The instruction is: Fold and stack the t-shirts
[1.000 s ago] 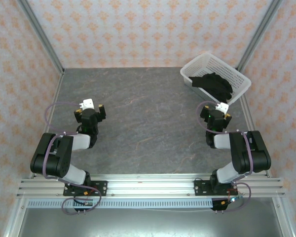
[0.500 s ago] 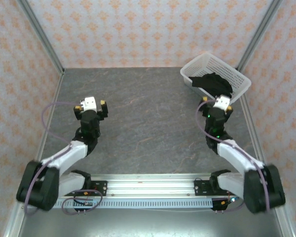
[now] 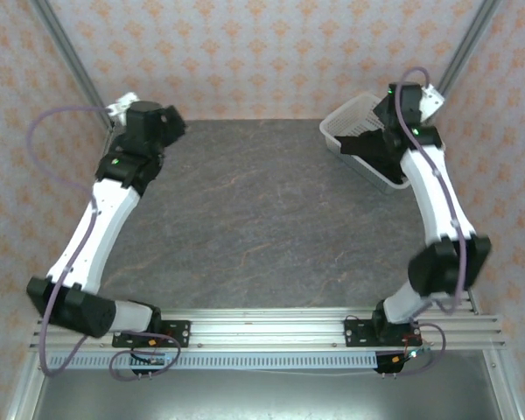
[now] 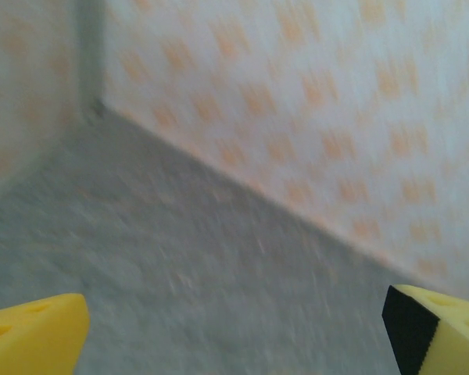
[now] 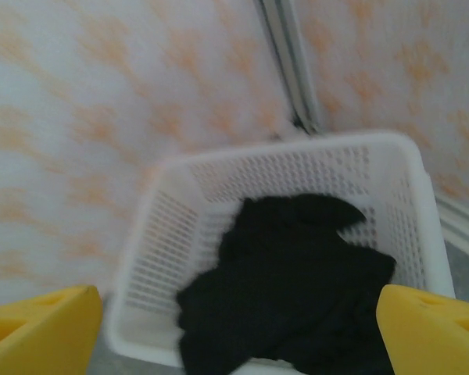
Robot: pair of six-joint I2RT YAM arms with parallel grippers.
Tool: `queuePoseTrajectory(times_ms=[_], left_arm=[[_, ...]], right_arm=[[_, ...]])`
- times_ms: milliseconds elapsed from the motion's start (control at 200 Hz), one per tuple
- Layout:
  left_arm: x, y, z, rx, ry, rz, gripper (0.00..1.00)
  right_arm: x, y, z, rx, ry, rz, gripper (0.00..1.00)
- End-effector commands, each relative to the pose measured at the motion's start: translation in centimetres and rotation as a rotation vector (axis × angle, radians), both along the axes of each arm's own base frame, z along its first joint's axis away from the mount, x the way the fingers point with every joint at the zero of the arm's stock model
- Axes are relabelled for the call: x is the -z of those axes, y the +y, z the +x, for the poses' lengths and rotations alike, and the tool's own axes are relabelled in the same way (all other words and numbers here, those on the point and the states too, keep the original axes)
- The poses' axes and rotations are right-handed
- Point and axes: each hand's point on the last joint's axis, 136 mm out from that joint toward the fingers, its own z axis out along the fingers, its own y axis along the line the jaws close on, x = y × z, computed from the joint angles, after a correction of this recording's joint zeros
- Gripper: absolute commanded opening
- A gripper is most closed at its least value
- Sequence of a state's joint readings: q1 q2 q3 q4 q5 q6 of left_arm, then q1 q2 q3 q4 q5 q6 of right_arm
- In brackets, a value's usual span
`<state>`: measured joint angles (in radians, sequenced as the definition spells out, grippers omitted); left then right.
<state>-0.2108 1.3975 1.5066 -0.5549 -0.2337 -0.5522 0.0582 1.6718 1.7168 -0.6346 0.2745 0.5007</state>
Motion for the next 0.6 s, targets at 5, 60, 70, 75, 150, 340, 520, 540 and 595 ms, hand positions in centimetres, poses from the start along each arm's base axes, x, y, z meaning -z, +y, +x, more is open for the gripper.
queuePoseTrajectory(times_ms=[5,60,70,75,150,340,520,540,595], left_arm=[[3.6,-6.6,-0.1,0.244,0.193,-0.099,0.92],[4.7,-8.4,-0.2,0.290,0.232,-0.095,0.90],[4.8,-8.7,-0.2,0.299,0.237,-0.097,0.90],[4.9,-8.8,-0.2,0.302,0.239,-0.096,0.90],[6.0,-10.5,-0.7,0.343,0.261,-0.104,0.89],[7.2,-12.5,-1.8,0.388,0.292,-0.118,0.88],[7.2,-12.4,-2.5,0.387,0.307,-0.101,0.85],[7.1,-12.3,-2.6,0.385,0.304,-0.098,0.85],[6.8,-12.0,-2.7,0.377,0.300,-0.088,0.85]], right_arm=[[7.9,-2.6,-2.4,0.102,0.369,0.069,0.90],[10.3,-2.6,-1.0,0.079,0.425,0.111,0.86],[10.8,-2.5,-0.8,0.074,0.434,0.117,0.85],[10.9,-2.5,-0.6,0.071,0.437,0.119,0.85],[13.7,-2.2,1.3,0.025,0.486,0.143,0.82],[20.0,-2.3,2.9,0.027,0.611,0.223,0.75],[20.1,-3.0,4.9,0.023,0.532,0.255,0.24],[19.7,-3.1,5.1,0.023,0.519,0.250,0.14],[18.0,-3.2,5.6,0.018,0.467,0.238,0.00]])
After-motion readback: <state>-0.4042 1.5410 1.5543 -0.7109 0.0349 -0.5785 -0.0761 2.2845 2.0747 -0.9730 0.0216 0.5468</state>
